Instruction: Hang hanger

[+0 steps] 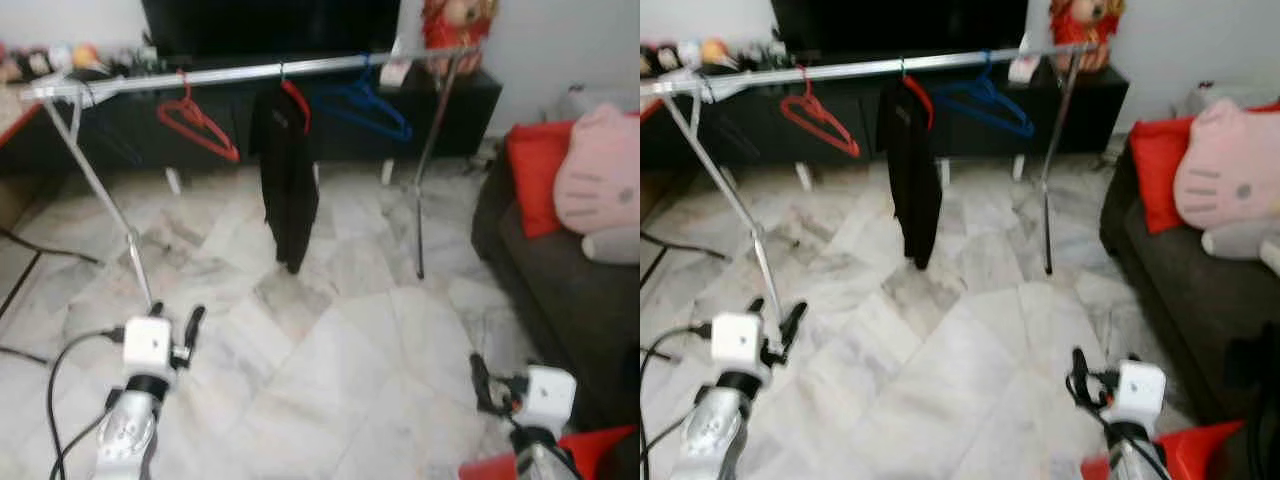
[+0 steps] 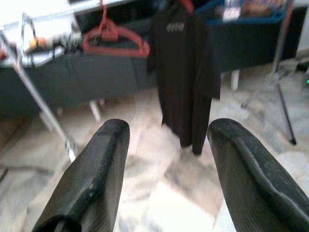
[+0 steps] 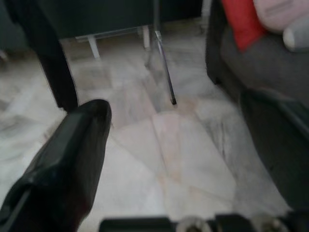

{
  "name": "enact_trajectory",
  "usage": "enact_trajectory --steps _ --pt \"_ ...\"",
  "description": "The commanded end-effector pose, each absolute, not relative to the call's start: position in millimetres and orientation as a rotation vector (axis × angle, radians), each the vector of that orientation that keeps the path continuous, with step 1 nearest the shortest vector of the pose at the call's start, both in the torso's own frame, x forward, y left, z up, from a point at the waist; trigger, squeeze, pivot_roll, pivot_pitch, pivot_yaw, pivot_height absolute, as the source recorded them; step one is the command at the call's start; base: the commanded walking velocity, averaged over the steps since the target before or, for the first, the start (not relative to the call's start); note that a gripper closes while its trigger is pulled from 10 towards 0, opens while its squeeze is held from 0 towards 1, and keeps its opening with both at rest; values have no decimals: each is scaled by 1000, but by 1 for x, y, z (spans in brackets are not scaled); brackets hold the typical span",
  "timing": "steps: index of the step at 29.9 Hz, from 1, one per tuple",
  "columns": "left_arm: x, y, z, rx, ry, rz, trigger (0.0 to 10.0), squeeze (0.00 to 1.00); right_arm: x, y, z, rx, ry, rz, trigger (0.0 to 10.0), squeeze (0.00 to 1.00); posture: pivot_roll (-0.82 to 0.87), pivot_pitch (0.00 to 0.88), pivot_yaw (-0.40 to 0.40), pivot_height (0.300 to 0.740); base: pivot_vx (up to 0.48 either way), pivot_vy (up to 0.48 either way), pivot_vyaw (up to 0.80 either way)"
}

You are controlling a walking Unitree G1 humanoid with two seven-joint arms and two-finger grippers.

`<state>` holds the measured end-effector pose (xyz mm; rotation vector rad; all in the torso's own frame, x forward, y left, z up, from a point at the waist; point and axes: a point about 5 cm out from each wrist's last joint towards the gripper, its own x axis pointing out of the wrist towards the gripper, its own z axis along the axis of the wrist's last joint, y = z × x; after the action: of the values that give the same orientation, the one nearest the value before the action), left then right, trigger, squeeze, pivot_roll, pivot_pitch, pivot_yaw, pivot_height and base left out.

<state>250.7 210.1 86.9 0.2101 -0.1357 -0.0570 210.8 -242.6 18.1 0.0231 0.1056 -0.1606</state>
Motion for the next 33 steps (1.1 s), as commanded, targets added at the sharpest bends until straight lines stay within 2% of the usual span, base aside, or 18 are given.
enact_trajectory --steps 1,5,7,10,13,15,17,18,20,25,26,33 --pt "248 204 101 232 -179 -81 10000 0 211 -242 34 10 42 -165 10000 0 -58 0 32 740 0 0 0" --pt "231 201 109 243 -177 -68 10000 0 196 -240 47 -2 16 -172 10000 0 -60 0 39 740 0 0 0" --pt "220 210 104 234 -131 -19 10000 0 187 -237 44 3 43 -166 10000 0 -56 0 41 740 0 0 0" --pt "217 217 98 212 -91 12 10000 0 187 -237 36 -1 83 -162 10000 0 -51 0 38 740 0 0 0" --pt "227 235 76 190 40 47 10000 0 203 -240 8 18 213 -163 10000 0 -51 0 32 740 0 0 0" --pt "227 235 76 190 40 47 10000 0 203 -240 8 18 213 -163 10000 0 -51 0 32 740 0 0 0" --pt "236 249 55 123 134 101 10000 0 209 -239 -14 15 351 -157 10000 0 -57 0 25 740 0 0 0" --pt "236 249 55 123 134 101 10000 0 209 -239 -14 15 351 -157 10000 0 -57 0 25 740 0 0 0" --pt "238 261 11 65 357 141 10000 0 202 -235 -48 6 613 -160 10000 0 -56 0 31 740 0 0 0" --pt "214 258 -36 16 638 181 10000 0 177 -229 -75 -4 857 -173 10000 0 -49 0 33 740 0 0 0" --pt "206 250 -46 10 698 152 10000 0 173 -226 -78 23 878 -175 10000 0 -44 0 28 740 0 0 0" --pt "194 233 -65 24 805 92 10000 0 166 -211 -86 80 917 -128 10000 0 -58 0 32 740 0 0 0"
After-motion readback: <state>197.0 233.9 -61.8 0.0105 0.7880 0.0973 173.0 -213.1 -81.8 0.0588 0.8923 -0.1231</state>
